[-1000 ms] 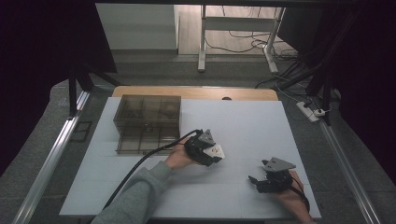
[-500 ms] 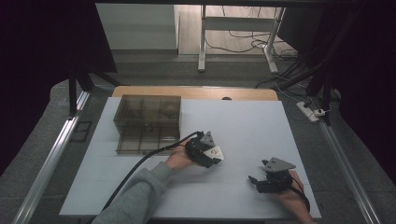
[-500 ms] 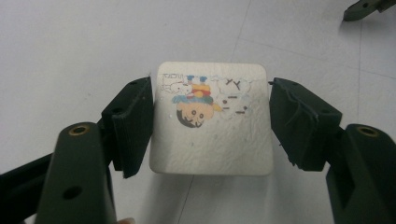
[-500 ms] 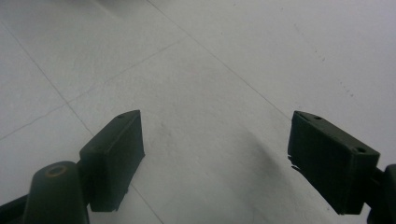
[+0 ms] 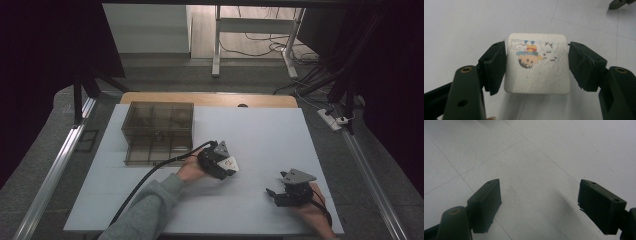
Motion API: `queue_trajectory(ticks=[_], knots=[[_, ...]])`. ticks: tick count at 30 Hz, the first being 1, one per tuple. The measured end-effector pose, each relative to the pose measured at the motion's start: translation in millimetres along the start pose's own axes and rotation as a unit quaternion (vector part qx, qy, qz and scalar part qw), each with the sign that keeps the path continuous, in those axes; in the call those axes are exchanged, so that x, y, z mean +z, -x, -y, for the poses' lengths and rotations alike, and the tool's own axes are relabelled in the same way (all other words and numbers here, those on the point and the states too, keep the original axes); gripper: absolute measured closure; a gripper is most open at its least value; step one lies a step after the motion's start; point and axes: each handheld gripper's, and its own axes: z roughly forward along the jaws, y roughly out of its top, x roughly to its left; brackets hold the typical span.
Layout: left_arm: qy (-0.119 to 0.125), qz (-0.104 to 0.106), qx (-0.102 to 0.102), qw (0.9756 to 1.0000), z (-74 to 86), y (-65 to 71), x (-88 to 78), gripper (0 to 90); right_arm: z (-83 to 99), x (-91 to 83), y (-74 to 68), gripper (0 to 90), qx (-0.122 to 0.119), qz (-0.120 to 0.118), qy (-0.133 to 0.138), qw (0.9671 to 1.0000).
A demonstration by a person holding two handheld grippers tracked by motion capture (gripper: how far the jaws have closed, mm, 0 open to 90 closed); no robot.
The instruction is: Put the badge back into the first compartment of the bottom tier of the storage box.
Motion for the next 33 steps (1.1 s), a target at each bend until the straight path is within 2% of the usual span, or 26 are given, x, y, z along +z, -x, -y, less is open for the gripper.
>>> queue_trajectory(ticks=[4, 7, 9, 13, 15, 20, 27, 33], knots=[[-0.015, 0.000, 0.005, 0.9999, 2.0, 2.4, 5.2, 32.9, -0.1, -0.2, -0.4, 19.4, 0.000, 0.000, 0.000, 1.0000], [-0.042, -0.013, 0.021, 0.9988, 4.1, 7.4, 13.3, 32.6, -0.2, -0.6, -1.0, 19.6, -0.001, 0.002, -0.001, 1.0000], [-0.044, -0.013, 0.019, 0.9988, 4.7, 9.1, 15.2, 32.9, -0.3, -0.9, -1.4, 19.9, -0.003, 0.003, -0.001, 1.0000], [-0.022, -0.003, 0.003, 0.9998, 0.4, 7.7, 9.0, 33.2, -0.5, -1.5, -1.7, 20.0, -0.007, 0.004, -0.003, 1.0000], [-0.015, -0.003, 0.003, 0.9999, -1.0, 7.5, 4.8, 33.2, -0.6, -1.5, -1.6, 20.0, -0.006, 0.004, -0.004, 1.0000], [-0.002, -0.013, 0.004, 0.9999, -1.0, 6.2, -6.4, 33.3, -1.3, -1.3, -1.5, 20.0, -0.003, 0.003, -0.006, 1.0000], [0.015, -0.026, -0.006, 0.9995, 2.9, 1.4, -24.1, 33.3, -2.0, -2.1, -2.4, 20.0, -0.005, 0.002, -0.002, 1.0000], [0.033, -0.039, -0.020, 0.9985, 7.0, -2.1, -45.8, 33.3, -5.4, -7.1, -2.9, 18.7, 0.006, -0.006, 0.024, 0.9997]])
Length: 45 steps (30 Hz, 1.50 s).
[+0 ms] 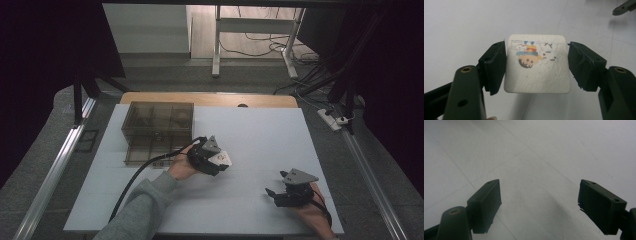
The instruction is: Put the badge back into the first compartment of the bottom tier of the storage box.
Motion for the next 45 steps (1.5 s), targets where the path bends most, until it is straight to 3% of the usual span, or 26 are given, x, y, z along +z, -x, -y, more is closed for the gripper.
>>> queue_trajectory(ticks=[5, 14, 24, 36, 45], knots=[[0.016, -0.011, -0.005, 0.9998, 1.5, -1.6, -18.7, 33.3, -0.6, -0.8, 0.0, 18.1, 0.003, -0.004, 0.005, 1.0000], [0.036, -0.040, -0.040, 0.9978, 19.9, -11.8, -54.9, 33.3, -1.5, -1.6, -0.4, 18.0, 0.006, -0.007, 0.015, 0.9998], [0.054, -0.073, -0.072, 0.9933, 43.2, -24.7, -93.8, 33.3, -2.4, -3.4, 0.1, 18.0, 0.015, -0.015, 0.025, 0.9995], [0.057, -0.103, -0.120, 0.9858, 82.1, -44.9, -119.3, 33.3, -1.9, -1.4, -0.1, 18.0, 0.017, -0.016, 0.022, 0.9995], [0.051, -0.115, -0.130, 0.9834, 95.5, -48.7, -127.6, 33.3, -1.3, -1.2, 0.2, 18.2, 0.015, -0.016, 0.019, 0.9996]])
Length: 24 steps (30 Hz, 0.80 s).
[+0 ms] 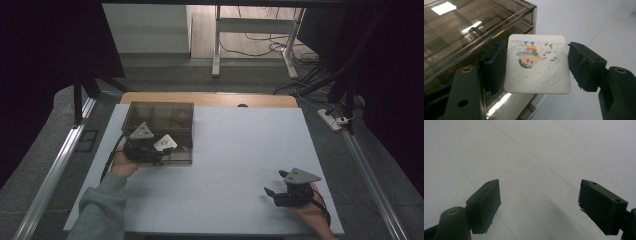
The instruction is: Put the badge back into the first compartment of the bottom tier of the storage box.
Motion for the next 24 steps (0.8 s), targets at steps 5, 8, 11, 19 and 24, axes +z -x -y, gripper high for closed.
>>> queue_trajectory(ticks=[5, 8, 11, 19, 24], knots=[[-0.004, -0.011, -0.016, 0.9998, 10.3, -8.7, -4.5, 33.3, 0.5, 0.3, 0.6, 18.2, 0.001, 0.000, 0.000, 1.0000], [-0.005, -0.016, -0.022, 0.9996, 14.9, -12.5, -7.1, 33.3, 0.0, 0.7, -0.2, 18.2, -0.001, -0.001, 0.000, 1.0000], [-0.006, -0.021, -0.030, 0.9993, 19.8, -16.8, -9.5, 33.3, 0.2, -0.3, 0.1, 18.2, 0.002, 0.000, 0.001, 1.0000], [-0.013, -0.037, -0.047, 0.9981, 32.3, -26.6, -13.9, 33.3, 0.2, 0.4, -0.4, 18.2, 0.000, -0.001, -0.001, 1.0000], [-0.019, -0.047, -0.061, 0.9969, 40.5, -33.3, -15.5, 33.3, 0.5, -0.8, 0.5, 18.2, 0.001, 0.001, 0.001, 1.0000]])
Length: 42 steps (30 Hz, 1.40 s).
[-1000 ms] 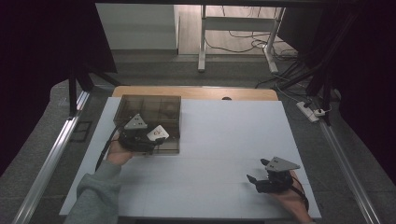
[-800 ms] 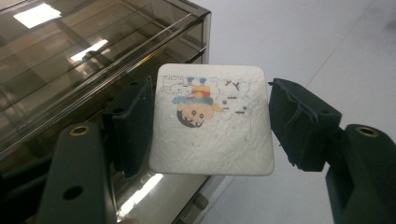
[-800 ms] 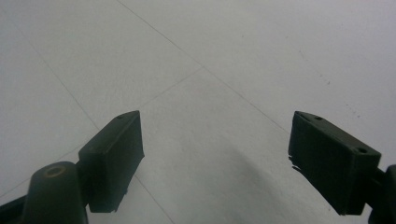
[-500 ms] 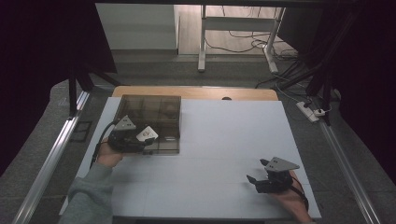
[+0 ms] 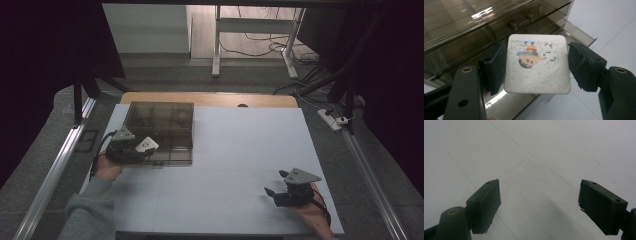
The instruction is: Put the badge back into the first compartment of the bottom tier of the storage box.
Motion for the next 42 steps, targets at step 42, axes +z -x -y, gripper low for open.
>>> queue_trajectory(ticks=[42], knots=[[-0.046, -0.073, -0.047, 0.9952, 18.2, -15.6, 19.3, 20.0, -0.3, 1.0, -1.4, 18.4, -0.006, -0.002, -0.005, 1.0000]])
